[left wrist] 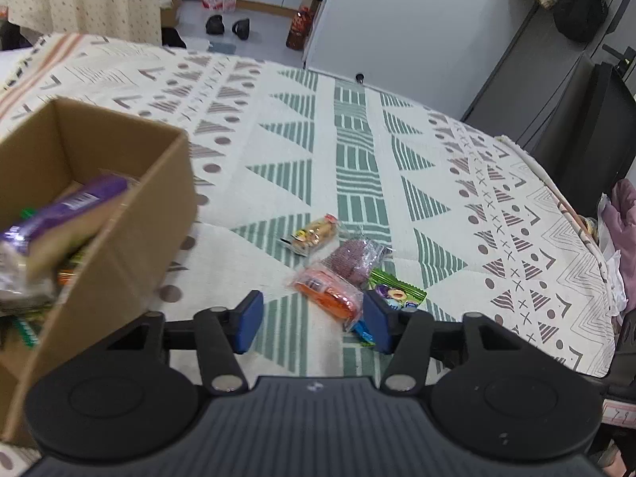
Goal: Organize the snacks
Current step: 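Move both open tools back toward the remaining snacks, then grasp the blue-green packet with the right tool while left grasps the orange candy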
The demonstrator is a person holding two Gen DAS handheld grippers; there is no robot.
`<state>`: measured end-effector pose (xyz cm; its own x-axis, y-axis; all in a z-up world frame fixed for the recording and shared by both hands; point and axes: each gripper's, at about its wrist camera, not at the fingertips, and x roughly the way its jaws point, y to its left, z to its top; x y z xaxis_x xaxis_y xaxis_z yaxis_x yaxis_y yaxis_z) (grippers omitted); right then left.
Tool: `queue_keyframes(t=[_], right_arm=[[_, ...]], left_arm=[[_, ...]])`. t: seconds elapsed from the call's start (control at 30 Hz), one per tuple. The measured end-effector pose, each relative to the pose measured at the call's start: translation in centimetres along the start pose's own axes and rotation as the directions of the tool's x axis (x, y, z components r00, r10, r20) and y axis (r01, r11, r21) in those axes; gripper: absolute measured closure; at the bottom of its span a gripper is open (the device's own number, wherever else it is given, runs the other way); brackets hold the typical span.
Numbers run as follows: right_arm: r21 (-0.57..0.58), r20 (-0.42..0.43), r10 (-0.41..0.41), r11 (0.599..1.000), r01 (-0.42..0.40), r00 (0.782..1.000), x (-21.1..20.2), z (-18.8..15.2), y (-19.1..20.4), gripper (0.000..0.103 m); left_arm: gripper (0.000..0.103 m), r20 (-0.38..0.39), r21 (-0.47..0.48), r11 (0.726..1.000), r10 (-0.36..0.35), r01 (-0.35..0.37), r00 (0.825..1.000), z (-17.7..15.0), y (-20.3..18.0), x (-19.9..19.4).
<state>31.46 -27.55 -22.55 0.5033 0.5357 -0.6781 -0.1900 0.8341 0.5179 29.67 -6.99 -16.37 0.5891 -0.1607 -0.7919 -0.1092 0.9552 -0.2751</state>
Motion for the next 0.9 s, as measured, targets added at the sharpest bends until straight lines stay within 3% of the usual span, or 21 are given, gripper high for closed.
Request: queue_keyframes(t=[0.27, 0.33, 0.47, 0.9], right_arm=[[-0.004, -0.013, 0.015, 1.000, -0.015, 1.000, 2.0, 0.6, -0.7, 0.058], [0.004, -0.022, 0.031, 0.999, -0.031, 0.999, 2.2, 0.9, -0.9, 0.073], [0.002, -0.018, 0.034, 0.999, -0.034, 0.999, 2.0, 0.9, -1.1, 0.075], [-0.017, 0.031, -0.068, 0.997, 0.069, 0.997, 0.6, 1.8, -2.2, 0.076]], left_arm=[[0.057, -0.036, -0.023, 1.000, -0.002, 0.001, 0.999, 0.5, -0.4, 3.0], [0.057, -0.043, -0.023, 1.000, -0.002, 0.001, 0.999, 0.6, -0.4, 3.5], [0.056, -0.054, -0.031, 0.999, 0.010, -0.012, 0.998, 0.9, -0.7, 4.5], [0.043, -0.056, -0.031, 0.996, 0.085, -0.087, 0.995, 1.5, -2.1, 6.8]])
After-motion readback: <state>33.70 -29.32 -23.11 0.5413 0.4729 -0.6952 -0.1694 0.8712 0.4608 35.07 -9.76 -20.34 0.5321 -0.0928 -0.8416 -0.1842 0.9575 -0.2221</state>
